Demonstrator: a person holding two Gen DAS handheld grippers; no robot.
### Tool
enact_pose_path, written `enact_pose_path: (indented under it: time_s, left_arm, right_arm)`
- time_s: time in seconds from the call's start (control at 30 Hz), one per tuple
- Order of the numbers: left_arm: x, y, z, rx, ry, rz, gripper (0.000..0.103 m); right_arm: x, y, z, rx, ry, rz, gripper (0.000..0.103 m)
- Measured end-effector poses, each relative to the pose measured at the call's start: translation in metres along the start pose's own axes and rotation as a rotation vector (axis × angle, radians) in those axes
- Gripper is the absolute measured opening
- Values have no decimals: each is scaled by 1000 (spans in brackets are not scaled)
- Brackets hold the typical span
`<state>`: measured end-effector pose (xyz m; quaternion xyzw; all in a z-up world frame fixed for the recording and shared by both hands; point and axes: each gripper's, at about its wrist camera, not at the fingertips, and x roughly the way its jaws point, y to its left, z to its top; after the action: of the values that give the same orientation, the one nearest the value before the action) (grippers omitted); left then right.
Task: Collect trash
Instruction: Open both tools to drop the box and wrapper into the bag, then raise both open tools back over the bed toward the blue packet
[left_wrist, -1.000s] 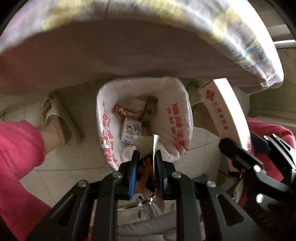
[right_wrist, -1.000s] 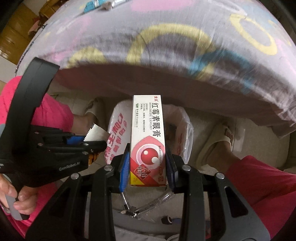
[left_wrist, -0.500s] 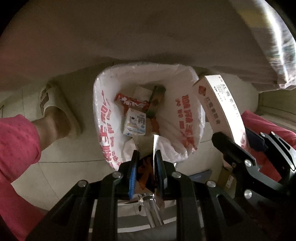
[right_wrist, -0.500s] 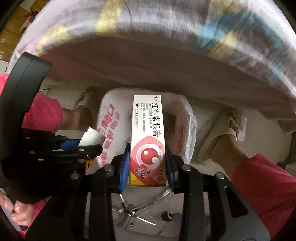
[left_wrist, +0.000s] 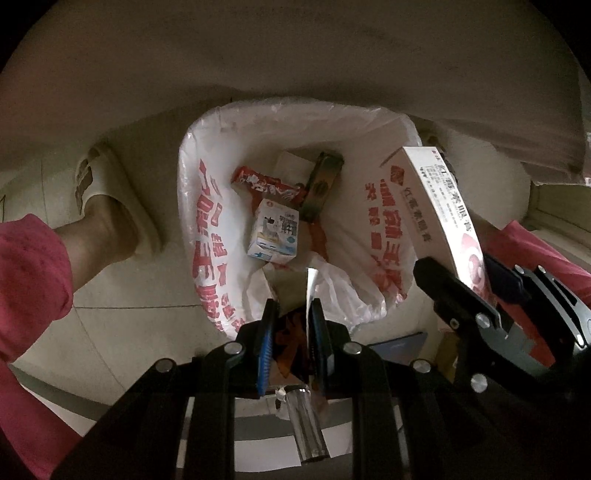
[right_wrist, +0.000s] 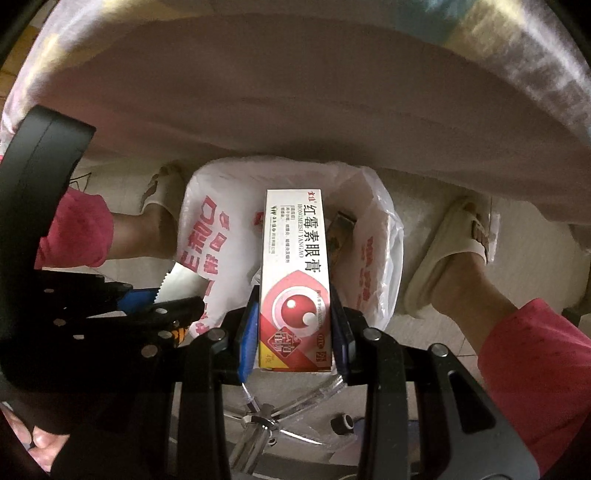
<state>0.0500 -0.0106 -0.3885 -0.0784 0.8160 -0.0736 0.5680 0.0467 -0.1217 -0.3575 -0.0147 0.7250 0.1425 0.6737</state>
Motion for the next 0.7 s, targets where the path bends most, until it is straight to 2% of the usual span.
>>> enact_pose_path:
  time_s: [0.4, 0.43, 0.5, 0.57, 0.7]
  left_arm:
    - [13, 6, 7, -44, 43, -16, 21]
    - [13, 7, 7, -48, 49, -13, 22]
    - [15, 10, 8, -59, 62, 0, 35]
    - [16, 14, 9, -74, 66, 12, 40]
    - [15, 17, 8, -87, 58, 17, 50]
  right_arm:
    - [18, -6, 6, 34, 34, 2, 33]
    - [19, -7, 6, 38, 36, 3, 33]
    - [21, -10, 6, 53, 45, 9, 33]
    - [22, -15, 6, 76, 53, 20, 38]
    - [21, -20, 5, 105, 50, 34, 40]
